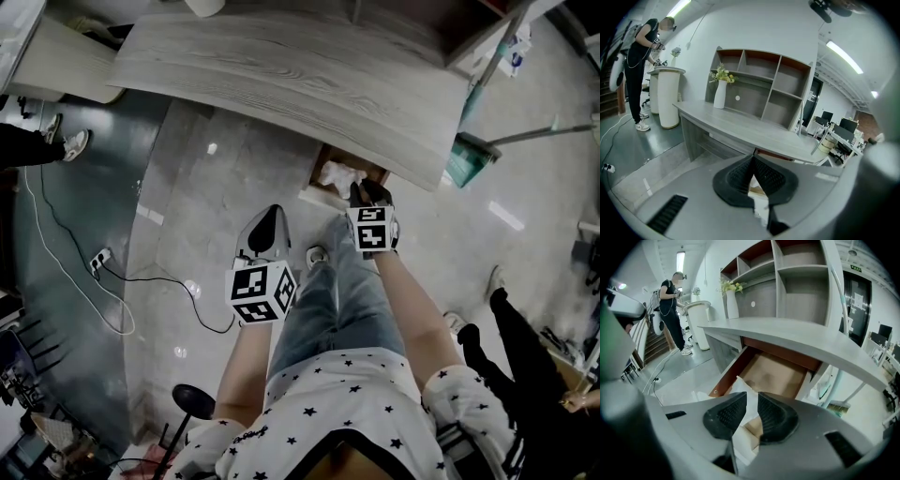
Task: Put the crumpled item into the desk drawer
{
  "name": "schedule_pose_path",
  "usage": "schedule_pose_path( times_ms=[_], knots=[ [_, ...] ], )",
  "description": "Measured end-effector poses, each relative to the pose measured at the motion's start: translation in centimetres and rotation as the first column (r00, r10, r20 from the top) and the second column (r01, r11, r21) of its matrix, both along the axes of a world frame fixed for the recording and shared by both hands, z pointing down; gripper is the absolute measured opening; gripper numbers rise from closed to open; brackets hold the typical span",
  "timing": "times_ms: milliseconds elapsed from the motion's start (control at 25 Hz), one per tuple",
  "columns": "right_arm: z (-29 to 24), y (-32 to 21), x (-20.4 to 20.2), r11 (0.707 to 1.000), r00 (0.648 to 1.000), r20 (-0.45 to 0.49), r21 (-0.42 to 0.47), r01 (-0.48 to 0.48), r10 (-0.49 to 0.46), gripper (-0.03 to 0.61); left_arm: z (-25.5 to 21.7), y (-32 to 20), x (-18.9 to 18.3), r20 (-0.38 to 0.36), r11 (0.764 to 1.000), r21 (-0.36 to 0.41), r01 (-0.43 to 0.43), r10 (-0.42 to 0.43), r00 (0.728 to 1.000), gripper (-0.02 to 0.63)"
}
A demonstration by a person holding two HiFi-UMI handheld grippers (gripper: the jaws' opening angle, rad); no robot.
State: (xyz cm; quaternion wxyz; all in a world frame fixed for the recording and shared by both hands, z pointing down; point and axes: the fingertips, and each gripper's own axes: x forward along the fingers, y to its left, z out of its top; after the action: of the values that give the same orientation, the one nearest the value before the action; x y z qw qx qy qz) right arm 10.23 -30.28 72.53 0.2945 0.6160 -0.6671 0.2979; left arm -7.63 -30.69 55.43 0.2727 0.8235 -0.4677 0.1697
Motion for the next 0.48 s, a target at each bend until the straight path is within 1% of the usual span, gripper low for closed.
schedule_pose_path(
  times_ms=[280, 480],
  knots=[
    [-3.6, 1.8, -1.1, 0.999, 1.0, 0.012, 0.045, -0.003, 0.003, 0.067, -2.1, 1.3, -0.3, -0.01, 0.999, 0.036, -0.006, 0.007, 1.0, 0.012],
    [-7.1, 2.7, -1.4, 0.994, 1.0, 0.007, 0.113, -0.005, 0.004, 0.057, -3.6, 2.3, -0.6, -0.025, 0.999, 0.049, -0.002, 0.004, 1.0, 0.011]
  ],
)
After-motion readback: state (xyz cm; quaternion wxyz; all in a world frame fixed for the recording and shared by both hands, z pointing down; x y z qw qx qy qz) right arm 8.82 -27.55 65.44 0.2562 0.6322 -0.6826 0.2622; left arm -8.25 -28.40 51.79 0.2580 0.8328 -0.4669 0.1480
